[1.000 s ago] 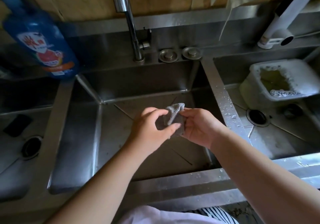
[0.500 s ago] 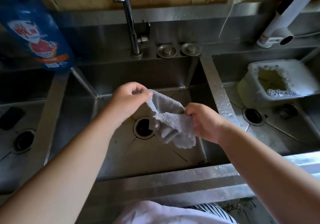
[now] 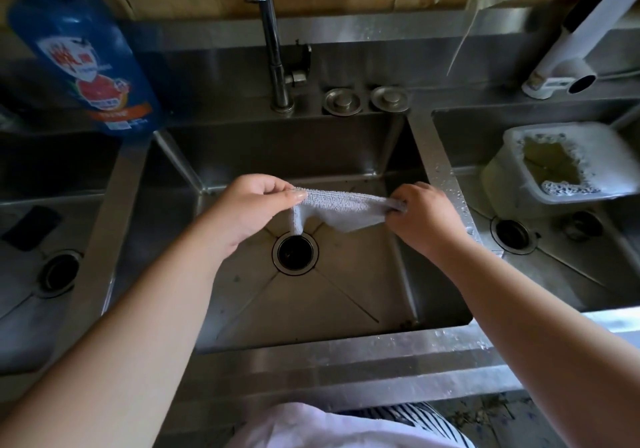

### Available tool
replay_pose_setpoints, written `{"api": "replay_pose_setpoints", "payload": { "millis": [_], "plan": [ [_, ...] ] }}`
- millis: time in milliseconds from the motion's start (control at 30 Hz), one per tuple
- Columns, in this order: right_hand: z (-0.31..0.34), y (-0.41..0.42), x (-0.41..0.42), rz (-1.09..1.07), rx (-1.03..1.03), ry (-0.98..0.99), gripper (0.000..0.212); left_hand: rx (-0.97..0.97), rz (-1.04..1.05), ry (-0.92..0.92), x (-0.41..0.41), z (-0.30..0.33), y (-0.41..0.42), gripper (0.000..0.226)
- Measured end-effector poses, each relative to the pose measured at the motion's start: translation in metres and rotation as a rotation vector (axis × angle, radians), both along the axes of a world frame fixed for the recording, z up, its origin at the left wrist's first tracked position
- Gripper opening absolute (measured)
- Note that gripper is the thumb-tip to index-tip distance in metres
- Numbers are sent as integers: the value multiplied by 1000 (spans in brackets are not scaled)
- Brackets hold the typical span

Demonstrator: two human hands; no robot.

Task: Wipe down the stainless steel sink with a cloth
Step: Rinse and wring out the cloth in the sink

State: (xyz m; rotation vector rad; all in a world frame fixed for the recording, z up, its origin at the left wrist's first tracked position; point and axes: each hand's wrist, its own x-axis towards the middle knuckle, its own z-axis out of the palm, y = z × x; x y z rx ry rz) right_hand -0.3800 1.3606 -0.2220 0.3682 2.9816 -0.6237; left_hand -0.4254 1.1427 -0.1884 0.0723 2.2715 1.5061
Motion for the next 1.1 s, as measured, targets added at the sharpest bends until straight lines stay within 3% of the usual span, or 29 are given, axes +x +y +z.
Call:
{"api": "replay_pose_setpoints", "payload": {
  "millis": [133, 233, 300, 367, 467, 533, 600, 700, 833, 900, 967, 1033, 1100],
  "plan": [
    [-1, -9, 0, 35, -102, 23, 18, 52, -4, -16, -1, 5, 3, 16],
    [3, -24, 4, -27, -489, -86, 5, -1, -39, 34, -5, 9, 3, 15],
    [8, -33, 7, -54, -786, -261, 19, -40, -34, 63, -10, 11, 4, 16],
    [6, -39, 11, -50, -931, -393, 24, -11, -28, 47, -15, 10, 6, 19],
    [3, -44, 15, -62, -1020, -407, 20, -16, -12, 21, -18, 0, 10, 19],
    [1, -45, 16, -86, -1124, -382, 19, -14, 83, -21, -14, -13, 13, 7],
    [1, -45, 18, -119, -1210, -362, 21, 75, 285, -180, -4, -32, 14, 19],
    [1, -47, 17, -176, -1135, -287, 16, 269, 467, -610, 22, -55, 13, 40],
    [1, -49, 13, -225, -869, -177, 12, 455, 331, -857, 49, -77, 22, 63],
    [3, -50, 11, -196, -770, -137, 12, 506, 349, -880, 54, -79, 30, 69],
    [5, -50, 10, -210, -783, -132, 10, 436, 425, -794, 54, -80, 34, 70],
    [7, -48, 8, -212, -822, -150, 14, 387, 418, -715, 50, -80, 36, 58],
    [8, -45, 7, -229, -900, -156, 23, 449, 356, -752, 47, -74, 37, 48]
  ]
}}
